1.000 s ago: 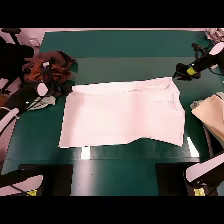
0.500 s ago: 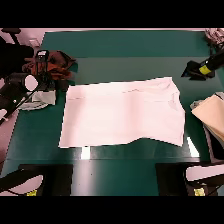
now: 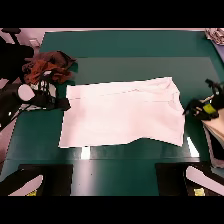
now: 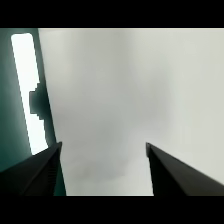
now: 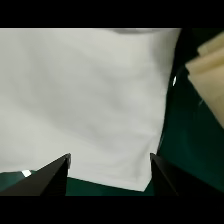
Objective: Fold the shirts.
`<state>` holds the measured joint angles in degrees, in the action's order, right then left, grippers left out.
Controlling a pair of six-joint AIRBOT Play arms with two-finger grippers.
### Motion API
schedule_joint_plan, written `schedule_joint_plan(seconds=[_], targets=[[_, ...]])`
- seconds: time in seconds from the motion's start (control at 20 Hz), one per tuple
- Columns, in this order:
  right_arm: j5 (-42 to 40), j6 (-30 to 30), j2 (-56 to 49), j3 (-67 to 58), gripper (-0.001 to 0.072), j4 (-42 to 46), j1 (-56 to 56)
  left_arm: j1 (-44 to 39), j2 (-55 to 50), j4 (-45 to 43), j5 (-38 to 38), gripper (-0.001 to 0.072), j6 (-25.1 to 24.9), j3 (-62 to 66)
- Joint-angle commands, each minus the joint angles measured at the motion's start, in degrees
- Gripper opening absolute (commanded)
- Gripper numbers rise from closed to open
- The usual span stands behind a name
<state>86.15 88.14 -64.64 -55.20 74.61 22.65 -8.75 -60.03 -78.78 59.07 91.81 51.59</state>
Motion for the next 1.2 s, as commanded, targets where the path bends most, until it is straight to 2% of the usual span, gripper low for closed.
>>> schedule_joint_plan(seconds=[0.0,0.2,0.25,0.3,0.45,0.7,0.8,0.85,0.95,1.15], targets=[[0.39,-0.61,9.49,11.30,0.0576,-0.02,3.61,0.04,5.66,2.54,6.82,0.0590,-1.36,-4.02],[0.46,-0.55,15.50,20.11,0.0576,-0.02,4.92,0.04,7.74,3.93,9.73,0.0591,-1.92,-4.66],[0.44,-0.52,16.46,22.40,0.0596,0.00,4.92,0.04,8.24,4.04,9.73,0.0590,-1.92,-5.51],[0.33,-0.55,17.29,24.57,0.0629,0.02,4.92,0.04,8.92,4.22,9.46,0.0590,-1.86,-6.93],[-1.68,-0.57,18.88,29.00,0.0629,0.79,5.03,0.04,11.30,4.68,4.90,0.0590,-1.66,-12.13],[-5.44,-0.66,16.70,29.51,0.0627,3.02,5.05,0.04,12.24,4.83,3.52,0.0590,-1.62,-13.68],[-6.91,-0.66,14.67,29.51,0.0624,2.93,5.03,0.04,12.24,3.15,3.80,0.0595,-0.20,-13.68],[-7.48,-0.79,13.88,29.49,0.0624,2.93,5.03,0.04,12.24,1.73,4.17,0.0658,1.18,-13.68],[-9.09,-0.83,12.90,29.35,0.0623,2.82,5.03,0.07,12.24,-0.28,4.44,0.0679,2.73,-13.68],[-12.66,-2.38,12.94,28.26,0.0622,-2.99,5.03,0.04,12.24,-0.44,4.35,0.0679,4.00,-13.68]])
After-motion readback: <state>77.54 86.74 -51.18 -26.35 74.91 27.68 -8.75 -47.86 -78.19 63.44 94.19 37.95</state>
